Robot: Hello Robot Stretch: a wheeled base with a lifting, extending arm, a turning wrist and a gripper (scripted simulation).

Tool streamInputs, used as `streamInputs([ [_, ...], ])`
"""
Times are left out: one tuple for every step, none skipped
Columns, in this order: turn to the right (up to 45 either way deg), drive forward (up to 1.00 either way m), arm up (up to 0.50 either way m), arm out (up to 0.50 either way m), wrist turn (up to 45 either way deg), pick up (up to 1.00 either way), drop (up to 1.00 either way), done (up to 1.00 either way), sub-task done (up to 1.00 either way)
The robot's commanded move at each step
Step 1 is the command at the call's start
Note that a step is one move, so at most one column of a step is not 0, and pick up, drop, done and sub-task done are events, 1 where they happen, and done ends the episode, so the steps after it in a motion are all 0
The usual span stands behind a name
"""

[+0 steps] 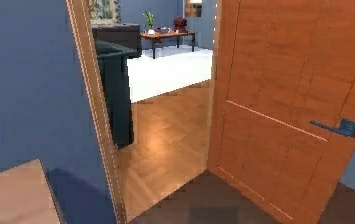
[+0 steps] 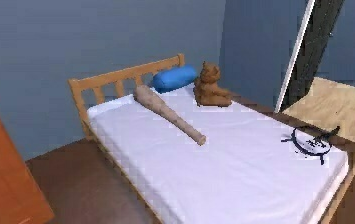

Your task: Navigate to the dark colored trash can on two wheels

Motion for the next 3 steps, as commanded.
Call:
streamInputs([
  [0.0,0.95,0.00,0.00,0.0,0.00,0.00,0.00,0.00],
  [-36.0,0.00,0.00,0.00,0.0,0.00,0.00,0.00,0.00],
  [0.0,0.00,0.00,0.00,0.0,0.00,0.00,1.00,0.00],
])
